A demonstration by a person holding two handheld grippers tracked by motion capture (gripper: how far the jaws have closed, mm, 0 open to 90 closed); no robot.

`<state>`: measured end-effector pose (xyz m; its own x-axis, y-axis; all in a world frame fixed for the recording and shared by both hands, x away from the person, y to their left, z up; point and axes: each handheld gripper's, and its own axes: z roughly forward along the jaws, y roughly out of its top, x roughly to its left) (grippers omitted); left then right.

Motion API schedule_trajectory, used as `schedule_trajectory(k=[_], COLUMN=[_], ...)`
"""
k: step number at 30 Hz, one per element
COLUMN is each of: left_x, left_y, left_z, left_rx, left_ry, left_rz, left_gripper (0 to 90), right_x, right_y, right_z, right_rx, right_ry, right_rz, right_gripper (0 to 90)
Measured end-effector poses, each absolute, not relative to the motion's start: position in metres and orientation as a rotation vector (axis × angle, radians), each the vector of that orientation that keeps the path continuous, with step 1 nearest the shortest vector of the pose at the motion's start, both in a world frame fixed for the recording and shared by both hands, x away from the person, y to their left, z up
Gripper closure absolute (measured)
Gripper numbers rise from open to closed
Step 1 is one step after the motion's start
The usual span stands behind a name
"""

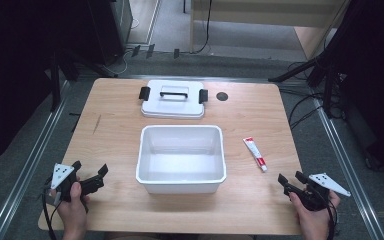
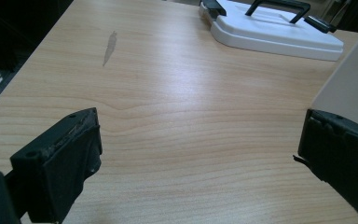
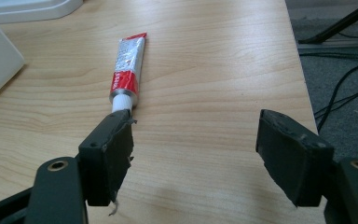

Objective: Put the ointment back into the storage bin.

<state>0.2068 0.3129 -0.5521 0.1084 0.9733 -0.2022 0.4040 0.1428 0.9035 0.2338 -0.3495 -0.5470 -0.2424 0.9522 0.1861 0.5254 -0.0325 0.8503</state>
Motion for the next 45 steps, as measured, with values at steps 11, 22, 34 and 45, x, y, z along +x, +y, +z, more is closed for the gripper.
schedule_trajectory(k=[11,22,34,45], left_x=[0.207,0.206,0.207,0.207], left_y=[0.313,0.313,0.313,0.314], left_z=[-0.552,-0.552,-0.552,-0.552], left_rx=[1.424,1.419,1.414,1.415], left_ry=[1.459,1.457,1.459,1.457], left_rz=[0.752,0.747,0.743,0.739], left_gripper=[0.3,0.3,0.3,0.3], right_x=[0.240,0.264,0.313,0.349], right_y=[-0.340,-0.321,-0.300,-0.269], right_z=[-0.540,-0.505,-0.487,-0.482], right_rx=[1.515,1.536,1.694,1.694], right_ry=[1.869,2.157,2.464,2.610], right_rz=[1.062,0.809,0.349,0.065], right_gripper=[31.4,39.9,33.1,35.4])
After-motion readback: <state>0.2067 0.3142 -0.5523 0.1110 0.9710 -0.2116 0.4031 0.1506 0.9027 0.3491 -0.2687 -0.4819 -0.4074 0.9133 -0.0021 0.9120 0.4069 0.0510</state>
